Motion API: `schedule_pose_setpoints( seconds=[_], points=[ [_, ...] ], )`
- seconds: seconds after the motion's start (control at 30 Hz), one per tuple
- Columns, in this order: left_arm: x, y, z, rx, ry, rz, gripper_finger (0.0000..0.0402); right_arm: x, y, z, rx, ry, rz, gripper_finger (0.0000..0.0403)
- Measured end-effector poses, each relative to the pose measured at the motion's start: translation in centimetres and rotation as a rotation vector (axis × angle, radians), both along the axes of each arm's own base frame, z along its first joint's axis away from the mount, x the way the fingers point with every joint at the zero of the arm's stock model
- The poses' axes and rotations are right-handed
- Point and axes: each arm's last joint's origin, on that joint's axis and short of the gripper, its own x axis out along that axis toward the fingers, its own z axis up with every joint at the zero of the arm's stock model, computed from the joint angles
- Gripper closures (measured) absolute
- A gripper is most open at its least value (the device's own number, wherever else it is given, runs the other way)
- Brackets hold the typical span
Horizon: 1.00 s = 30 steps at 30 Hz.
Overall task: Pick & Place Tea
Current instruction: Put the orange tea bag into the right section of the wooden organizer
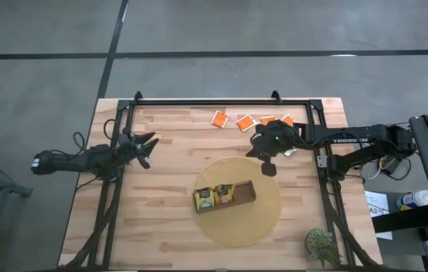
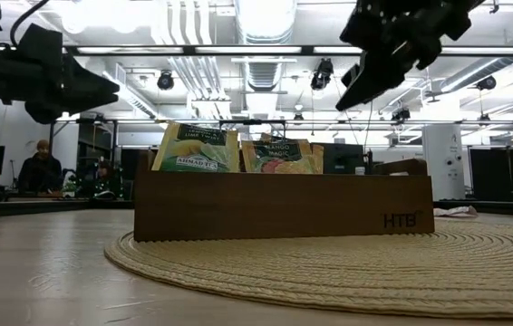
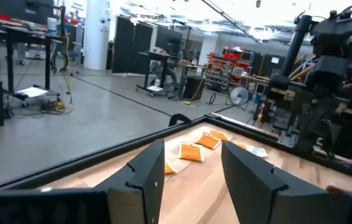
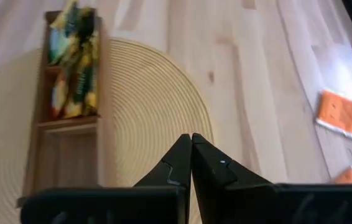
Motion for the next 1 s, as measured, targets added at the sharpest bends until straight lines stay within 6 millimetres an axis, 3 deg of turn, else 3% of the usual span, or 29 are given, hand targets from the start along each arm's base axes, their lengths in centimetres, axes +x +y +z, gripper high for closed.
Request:
schedule_pose_setpoints(
  seconds=[0.4,0.83,1.0],
  points=[
    [0.0,0.0,0.0,-0.038,-0.028,0.001,0.0248,-1.2,-3.8,-1.0,0.058,0.026,-0.207,0.0394],
    [0.0,0.0,0.0,-0.053,-0.037,-0.004,0.0248,-1.4,-4.5,-1.0,0.028,0.021,-0.206,0.0394],
    [0.3,-0.6,0.1,0.046,0.005,-0.222,0.0248,-1.7,-4.4,-0.8,0.058,0.031,-0.232,0.0394]
  ],
)
